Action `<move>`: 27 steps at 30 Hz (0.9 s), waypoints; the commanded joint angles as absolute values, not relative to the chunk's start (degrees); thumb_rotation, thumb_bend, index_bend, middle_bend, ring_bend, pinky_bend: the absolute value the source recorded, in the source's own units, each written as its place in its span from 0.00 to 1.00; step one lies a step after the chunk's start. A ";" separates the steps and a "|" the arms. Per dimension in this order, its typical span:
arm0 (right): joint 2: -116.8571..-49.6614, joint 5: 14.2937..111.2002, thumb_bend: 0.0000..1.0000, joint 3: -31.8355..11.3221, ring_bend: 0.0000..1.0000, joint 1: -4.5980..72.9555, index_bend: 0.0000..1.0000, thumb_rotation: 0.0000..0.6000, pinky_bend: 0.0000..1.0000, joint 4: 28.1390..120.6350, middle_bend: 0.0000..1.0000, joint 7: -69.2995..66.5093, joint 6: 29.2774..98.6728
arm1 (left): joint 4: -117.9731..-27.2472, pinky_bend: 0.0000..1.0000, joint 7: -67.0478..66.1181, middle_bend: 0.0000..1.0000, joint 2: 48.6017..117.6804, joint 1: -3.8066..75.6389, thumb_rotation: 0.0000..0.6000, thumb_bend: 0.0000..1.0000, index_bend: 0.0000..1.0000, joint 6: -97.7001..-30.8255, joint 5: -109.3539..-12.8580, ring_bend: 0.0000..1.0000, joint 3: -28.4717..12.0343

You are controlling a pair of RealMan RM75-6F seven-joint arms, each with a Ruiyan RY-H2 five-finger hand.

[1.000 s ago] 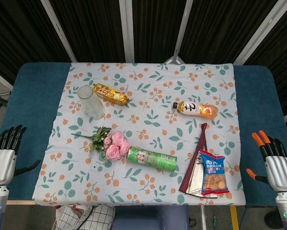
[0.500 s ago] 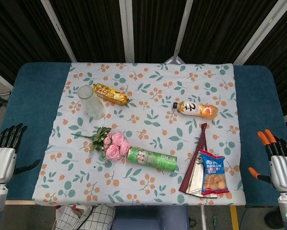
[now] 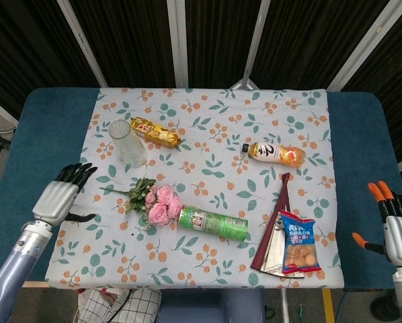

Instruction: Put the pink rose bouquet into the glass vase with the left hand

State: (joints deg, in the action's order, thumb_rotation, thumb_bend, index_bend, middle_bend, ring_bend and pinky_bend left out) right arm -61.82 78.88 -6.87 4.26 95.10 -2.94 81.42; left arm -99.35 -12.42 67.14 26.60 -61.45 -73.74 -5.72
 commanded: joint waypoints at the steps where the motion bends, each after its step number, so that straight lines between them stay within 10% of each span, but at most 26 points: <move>1: -61.62 78.31 0.16 -7.01 0.00 4.21 0.11 1.00 0.00 95.16 0.00 -3.25 81.16 | -100.34 0.00 -18.77 0.03 71.19 31.96 1.00 0.15 0.03 -56.03 -67.10 0.00 -8.05; 16: -61.30 76.20 0.16 -7.98 0.00 3.95 0.11 1.00 0.00 94.32 0.00 -6.57 80.87 | -91.55 0.00 -34.58 0.06 89.13 43.37 1.00 0.15 0.03 -53.65 -52.30 0.00 -9.70; 27: -61.26 75.63 0.16 -8.58 0.00 3.48 0.11 1.00 0.00 94.00 0.00 -8.70 81.58 | -82.25 0.08 -40.58 0.31 99.09 46.26 1.00 0.29 0.18 -59.97 -51.90 0.14 -9.58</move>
State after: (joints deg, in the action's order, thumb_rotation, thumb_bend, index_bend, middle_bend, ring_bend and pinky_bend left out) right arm -61.23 75.69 -8.54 3.55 94.06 -8.58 81.50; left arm -83.50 -39.77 97.95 45.79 -58.97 -51.59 -9.65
